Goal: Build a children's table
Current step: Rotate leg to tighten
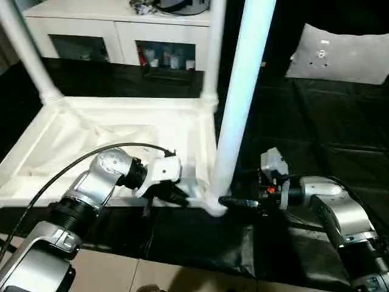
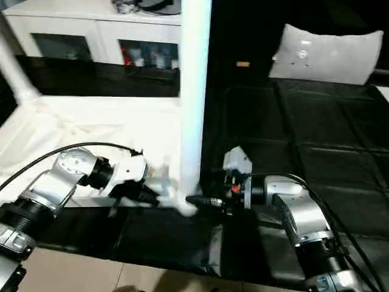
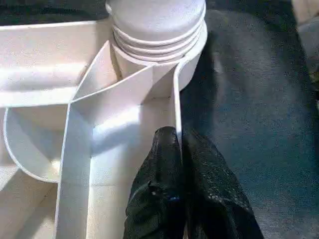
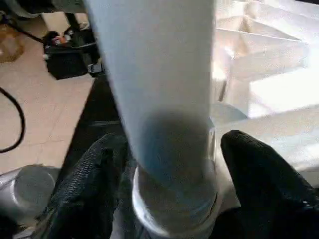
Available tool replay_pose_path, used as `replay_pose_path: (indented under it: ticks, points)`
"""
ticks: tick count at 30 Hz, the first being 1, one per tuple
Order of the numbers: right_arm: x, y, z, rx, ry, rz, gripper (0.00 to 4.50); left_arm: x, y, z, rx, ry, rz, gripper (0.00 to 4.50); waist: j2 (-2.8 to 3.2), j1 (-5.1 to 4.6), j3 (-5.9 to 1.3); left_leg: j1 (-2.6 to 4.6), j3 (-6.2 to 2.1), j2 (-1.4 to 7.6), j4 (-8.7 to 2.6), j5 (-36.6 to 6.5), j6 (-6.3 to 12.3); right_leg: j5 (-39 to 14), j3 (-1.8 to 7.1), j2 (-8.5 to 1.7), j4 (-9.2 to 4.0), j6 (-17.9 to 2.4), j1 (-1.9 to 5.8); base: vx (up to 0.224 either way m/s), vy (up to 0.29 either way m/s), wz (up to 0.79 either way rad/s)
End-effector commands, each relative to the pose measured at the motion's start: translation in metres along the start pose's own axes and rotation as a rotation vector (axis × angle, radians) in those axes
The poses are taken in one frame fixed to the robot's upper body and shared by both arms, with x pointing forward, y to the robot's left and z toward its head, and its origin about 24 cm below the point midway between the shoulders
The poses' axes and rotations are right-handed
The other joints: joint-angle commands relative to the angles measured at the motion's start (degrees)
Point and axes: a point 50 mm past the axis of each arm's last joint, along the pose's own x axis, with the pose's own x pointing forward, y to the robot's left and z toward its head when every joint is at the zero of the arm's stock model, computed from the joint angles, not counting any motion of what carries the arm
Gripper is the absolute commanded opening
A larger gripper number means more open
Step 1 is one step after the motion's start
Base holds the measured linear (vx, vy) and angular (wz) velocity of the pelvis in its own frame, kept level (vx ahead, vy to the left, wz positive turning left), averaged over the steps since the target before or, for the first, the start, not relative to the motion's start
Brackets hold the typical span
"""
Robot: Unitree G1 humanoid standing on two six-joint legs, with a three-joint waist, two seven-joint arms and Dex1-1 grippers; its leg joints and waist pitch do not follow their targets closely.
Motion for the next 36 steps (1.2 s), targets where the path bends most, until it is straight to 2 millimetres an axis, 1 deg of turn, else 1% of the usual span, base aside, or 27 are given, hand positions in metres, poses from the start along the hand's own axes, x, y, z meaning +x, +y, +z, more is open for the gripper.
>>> replay_pose_path:
  ticks: [1,2,3,5,6,10,13,14,18,21,22,23,24,25,26,27,28,29,30,31,32,33,34,35,36]
  points:
    - [0.001,0.000,0.003,0.000,-0.003,0.033,2.93,0.006,-0.003,0.005,0.046,0.016,-0.071,0.00,-0.66,0.00,-3.75,-0.05,0.15,2.27,-4.00,-7.35,4.64,-18.51,3.24,-3.74,-3.57,-9.78,3.38,0.000,0.000,0.00]
    - [0.002,-0.001,0.003,0.001,-0.002,0.035,2.83,0.006,-0.003,0.005,0.048,0.017,-0.073,0.00,-0.82,0.07,-3.77,-0.07,0.16,2.29,-4.00,-7.35,4.58,-18.72,3.25,-3.76,-3.56,-9.62,3.39,0.000,0.000,0.00]
    - [0.002,-0.001,0.003,0.001,-0.002,0.035,2.61,0.006,-0.003,0.005,0.048,0.017,-0.074,0.00,-0.74,0.17,-3.80,-0.10,0.13,2.27,-4.01,-7.24,4.43,-18.82,3.23,-3.76,-3.55,-9.49,3.38,0.000,0.000,0.00]
    - [0.002,-0.001,0.003,0.012,-0.002,0.044,2.61,0.006,-0.003,0.005,0.051,0.019,-0.080,0.00,-0.76,0.25,-3.83,-0.09,0.10,2.28,-4.03,-7.05,4.29,-18.63,3.22,-3.74,-3.52,-9.40,3.39,0.000,0.000,0.00]
    - [0.003,-0.001,0.003,0.014,-0.002,0.046,2.37,0.006,-0.003,0.005,0.051,0.019,-0.081,0.00,-0.78,0.26,-3.86,-0.11,0.10,2.28,-4.01,-6.97,4.29,-18.36,3.22,-3.71,-3.47,-9.42,3.40,0.000,0.000,0.00]
    - [0.004,0.000,0.001,0.031,0.005,0.075,2.04,0.006,-0.004,0.005,0.052,0.019,-0.090,0.00,-0.81,0.27,-3.87,-0.19,0.09,2.28,-4.00,-6.49,4.34,-17.57,3.21,-3.69,-3.34,-9.65,3.45,0.000,0.000,0.00]
    - [0.005,0.001,0.001,0.042,0.011,0.089,1.96,0.006,-0.004,0.005,0.052,0.021,-0.094,0.00,-0.79,0.31,-3.94,-0.18,0.14,2.21,-3.92,-6.17,4.34,-17.48,3.22,-3.71,-3.36,-9.56,3.48,0.000,0.000,0.00]
    - [0.006,0.002,0.000,0.046,0.011,0.094,1.96,0.006,-0.004,0.004,0.051,0.022,-0.095,0.00,-0.63,0.32,-3.94,-0.17,0.11,2.23,-3.93,-6.13,4.32,-17.40,3.21,-3.69,-3.34,-9.61,3.46,0.000,0.000,0.00]
    - [0.008,0.005,-0.001,0.073,0.002,0.106,1.93,0.007,-0.004,0.004,0.034,0.015,-0.082,0.00,-0.73,0.29,-3.93,-0.20,0.13,2.20,-3.93,-6.30,4.24,-17.60,3.17,-3.62,-3.38,-9.48,3.51,0.000,0.000,0.00]
    - [0.014,0.010,-0.001,0.110,-0.025,0.088,1.92,0.009,0.001,0.005,-0.001,0.013,-0.015,0.00,-0.70,0.33,-3.90,-0.15,0.13,2.24,-3.94,-6.23,4.17,-17.63,3.19,-3.61,-3.39,-9.43,3.47,0.000,0.000,0.00]
    - [0.020,0.012,-0.001,0.119,-0.046,0.063,1.92,0.010,0.006,0.006,-0.030,0.017,0.036,0.00,-0.69,0.31,-3.80,-0.13,0.15,2.27,-4.02,-6.50,3.90,-18.40,3.23,-3.63,-3.48,-9.18,3.43,0.000,0.000,0.00]
    - [0.025,0.012,-0.001,0.126,-0.056,0.030,1.92,0.012,0.010,0.007,-0.050,0.009,0.077,0.00,-0.67,0.49,-3.76,-0.08,0.09,2.22,-4.03,-6.72,3.70,-19.19,3.18,-3.71,-3.67,-8.89,3.41,0.000,0.000,0.00]
    - [0.029,0.012,-0.002,0.129,-0.062,0.001,1.91,0.013,0.013,0.009,-0.069,0.002,0.109,0.00,-0.72,0.32,-3.72,-0.13,0.09,2.22,-4.10,-7.24,3.37,-19.85,3.21,-3.71,-3.65,-8.73,3.40,0.000,0.000,0.00]
    - [0.033,0.012,-0.002,0.129,-0.067,-0.024,1.91,0.013,0.016,0.010,-0.085,-0.005,0.135,0.00,-0.74,0.22,-3.47,0.13,0.04,1.92,-4.26,-9.16,2.31,-24.15,3.01,-3.78,-4.40,-7.36,3.22,0.000,0.000,0.00]
    - [0.038,0.011,-0.002,0.130,-0.070,-0.068,1.91,0.015,0.019,0.012,-0.102,-0.016,0.168,0.00,-0.80,0.14,-3.42,0.14,0.03,1.74,-4.29,-9.97,2.09,-26.10,2.87,-3.69,-4.64,-6.53,3.28,0.000,0.000,0.00]
    - [0.041,0.010,-0.002,0.131,-0.071,-0.091,1.91,0.016,0.021,0.013,-0.110,-0.021,0.185,0.00,-0.68,-0.05,-3.30,0.42,0.07,1.64,-4.25,-11.09,1.61,-28.82,2.82,-3.70,-5.11,-5.35,2.92,0.000,0.000,0.00]
    - [0.051,0.008,-0.002,0.151,-0.085,-0.173,1.91,0.020,0.027,0.017,-0.149,-0.042,0.246,0.00,-0.72,-0.41,-3.14,0.42,-0.03,1.47,-4.28,-12.18,1.23,-31.40,2.54,-3.67,-5.49,-4.19,2.97,0.000,0.000,0.00]
    - [0.059,0.005,-0.002,0.171,-0.098,-0.235,1.91,0.023,0.031,0.021,-0.177,-0.058,0.292,0.00,-0.68,-0.96,-2.85,0.49,-0.13,1.20,-4.27,-13.56,0.62,-34.35,2.17,-3.54,-6.02,-3.00,2.73,0.000,0.000,0.00]
    - [0.062,0.005,-0.001,0.180,-0.104,-0.254,1.91,0.024,0.032,0.022,-0.185,-0.064,0.307,0.00,-0.67,-1.14,-2.84,0.71,-0.25,1.09,-4.20,-14.57,0.38,-36.09,1.88,-3.55,-6.35,-2.23,2.66,0.000,0.000,0.00]
    - [0.076,0.001,0.002,0.222,-0.130,-0.352,1.91,0.033,0.039,0.029,-0.235,-0.094,0.384,0.00,-0.68,-1.56,-2.80,0.53,-0.46,0.86,-4.14,-15.59,0.18,-37.92,1.46,-3.52,-6.80,-0.69,2.88,0.000,0.000,0.00]
    - [0.076,0.001,0.002,0.224,-0.131,-0.357,1.91,0.033,0.039,0.029,-0.238,-0.095,0.389,0.00,-0.62,-2.09,-2.81,0.50,-0.62,0.80,-4.10,-16.47,-0.02,-38.55,1.05,-3.46,-7.13,0.06,2.78,0.000,0.000,0.00]
    - [0.086,-0.002,0.005,0.256,-0.141,-0.434,1.91,0.039,0.044,0.034,-0.275,-0.112,0.449,0.00,-0.52,-2.28,-3.01,0.72,-0.71,0.80,-4.02,-16.74,-0.14,-38.16,0.94,-3.60,-7.19,0.10,2.81,0.000,0.000,0.00]
    - [0.096,-0.005,0.007,0.304,-0.149,-0.523,1.91,0.045,0.049,0.039,-0.318,-0.125,0.512,0.00,-0.31,-3.09,-3.02,0.71,-0.81,0.87,-4.09,-17.21,-0.18,-36.71,0.88,-3.46,-7.21,-0.39,2.73,0.000,0.000,0.00]
    - [0.097,-0.005,0.007,0.305,-0.148,-0.528,1.91,0.046,0.049,0.040,-0.319,-0.126,0.517,0.00,-0.23,-3.41,-3.03,0.68,-1.01,0.98,-4.26,-17.70,-0.21,-35.94,0.74,-3.43,-7.13,-0.73,2.84,0.000,0.000,0.00]
    - [0.101,-0.007,0.008,0.313,-0.144,-0.568,1.91,0.047,0.052,0.043,-0.334,-0.135,0.562,0.00,-0.16,-3.99,-3.12,0.52,-1.14,1.11,-4.44,-18.66,0.35,-34.21,0.64,-3.34,-7.16,-0.90,3.12,0.000,0.000,0.00]
